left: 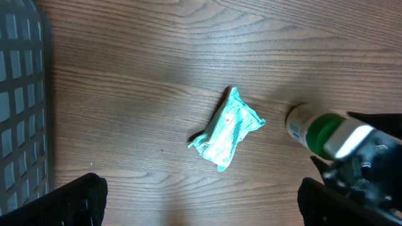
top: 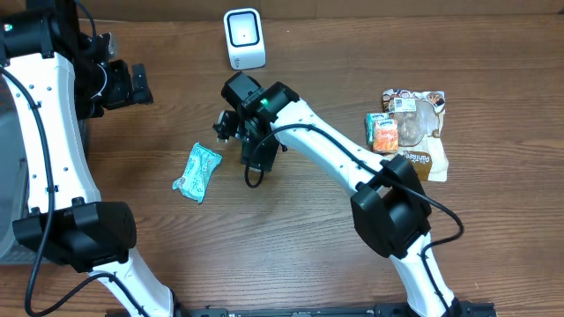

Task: Scan the item barcode
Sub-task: 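Grasp the green-lidded jar by its lid with the right gripper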

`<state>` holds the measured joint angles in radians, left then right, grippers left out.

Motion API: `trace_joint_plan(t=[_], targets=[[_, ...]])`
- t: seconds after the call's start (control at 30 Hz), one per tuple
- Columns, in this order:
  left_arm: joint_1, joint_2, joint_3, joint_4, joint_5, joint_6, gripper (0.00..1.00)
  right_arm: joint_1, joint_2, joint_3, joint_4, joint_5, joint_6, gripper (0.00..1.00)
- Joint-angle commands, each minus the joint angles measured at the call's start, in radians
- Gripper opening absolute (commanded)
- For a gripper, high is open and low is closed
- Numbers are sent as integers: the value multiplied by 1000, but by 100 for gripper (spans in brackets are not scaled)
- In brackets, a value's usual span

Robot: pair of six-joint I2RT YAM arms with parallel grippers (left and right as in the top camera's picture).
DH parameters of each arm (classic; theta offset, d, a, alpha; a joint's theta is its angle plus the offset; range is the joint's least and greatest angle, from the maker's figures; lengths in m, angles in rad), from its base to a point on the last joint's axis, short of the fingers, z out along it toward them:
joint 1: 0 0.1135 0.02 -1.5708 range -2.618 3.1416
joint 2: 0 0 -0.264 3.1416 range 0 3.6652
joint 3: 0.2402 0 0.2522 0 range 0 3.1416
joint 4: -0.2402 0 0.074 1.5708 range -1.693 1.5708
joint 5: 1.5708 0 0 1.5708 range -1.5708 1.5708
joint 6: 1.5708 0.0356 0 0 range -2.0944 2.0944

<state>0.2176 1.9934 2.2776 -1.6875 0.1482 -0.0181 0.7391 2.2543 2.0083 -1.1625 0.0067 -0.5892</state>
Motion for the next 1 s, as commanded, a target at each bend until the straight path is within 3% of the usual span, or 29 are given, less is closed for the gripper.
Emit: trace_joint_plan(t=[0.0, 0.17, 0.33, 0.4, 0.6, 0.97], targets=[[2, -24, 20, -2, -2, 19, 99, -8, -132, 59, 5, 0, 179, 93], [2, -24, 20, -2, -2, 19, 100, -13, -166, 110, 13, 0, 462, 100], [2, -24, 20, -2, -2, 19, 100, -22, -165, 61, 25, 0, 837, 100], [2, -25, 20, -2, -2, 19, 100, -21, -165, 12, 53, 0, 904, 100], [2, -25, 20, -2, -2, 19, 100, -19, -165, -102, 138, 2, 888, 100], [2, -25, 20, -2, -2, 19, 100, -15, -164, -242, 306, 0, 676, 100]])
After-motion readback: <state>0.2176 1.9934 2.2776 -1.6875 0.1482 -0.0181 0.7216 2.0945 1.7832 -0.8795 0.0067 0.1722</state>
